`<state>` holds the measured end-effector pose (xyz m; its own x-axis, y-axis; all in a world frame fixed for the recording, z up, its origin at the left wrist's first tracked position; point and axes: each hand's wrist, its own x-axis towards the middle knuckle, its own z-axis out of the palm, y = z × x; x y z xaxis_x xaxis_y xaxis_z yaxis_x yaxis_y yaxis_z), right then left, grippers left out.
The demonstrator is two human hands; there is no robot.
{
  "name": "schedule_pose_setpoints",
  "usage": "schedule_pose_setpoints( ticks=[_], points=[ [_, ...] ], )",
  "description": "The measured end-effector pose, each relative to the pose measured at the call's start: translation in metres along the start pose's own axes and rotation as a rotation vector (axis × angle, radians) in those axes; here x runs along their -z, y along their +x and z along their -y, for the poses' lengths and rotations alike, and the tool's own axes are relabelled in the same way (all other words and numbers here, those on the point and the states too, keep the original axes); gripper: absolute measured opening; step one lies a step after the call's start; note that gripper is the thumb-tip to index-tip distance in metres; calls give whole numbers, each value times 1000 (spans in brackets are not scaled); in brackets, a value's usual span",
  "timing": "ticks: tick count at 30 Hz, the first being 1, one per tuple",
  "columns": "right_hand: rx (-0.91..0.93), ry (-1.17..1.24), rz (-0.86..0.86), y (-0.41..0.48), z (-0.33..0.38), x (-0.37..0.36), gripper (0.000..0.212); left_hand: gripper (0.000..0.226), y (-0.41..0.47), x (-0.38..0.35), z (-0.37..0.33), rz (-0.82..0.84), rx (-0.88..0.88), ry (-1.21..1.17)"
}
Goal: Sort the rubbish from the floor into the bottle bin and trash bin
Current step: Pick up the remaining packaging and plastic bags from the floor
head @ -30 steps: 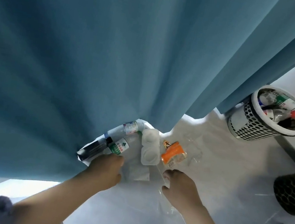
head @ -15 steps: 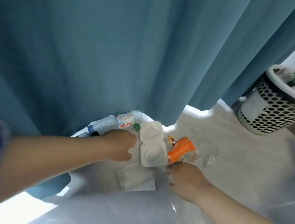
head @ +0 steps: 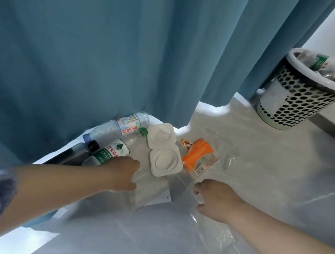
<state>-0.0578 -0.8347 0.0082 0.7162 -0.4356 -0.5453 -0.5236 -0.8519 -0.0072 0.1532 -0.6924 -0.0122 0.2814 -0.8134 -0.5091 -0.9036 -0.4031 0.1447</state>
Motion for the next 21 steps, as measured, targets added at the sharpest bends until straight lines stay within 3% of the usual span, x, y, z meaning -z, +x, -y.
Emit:
schedule_pose_setpoints(
  ticks=[10,21],
  points=[
    [6,-26,100,10,-35,-38,53,53,29,-42,-4,-5,5,-54],
    [-144,159,96,7,-65,-69,81,68,50,-58,-22,-11,97,-39]
  ],
)
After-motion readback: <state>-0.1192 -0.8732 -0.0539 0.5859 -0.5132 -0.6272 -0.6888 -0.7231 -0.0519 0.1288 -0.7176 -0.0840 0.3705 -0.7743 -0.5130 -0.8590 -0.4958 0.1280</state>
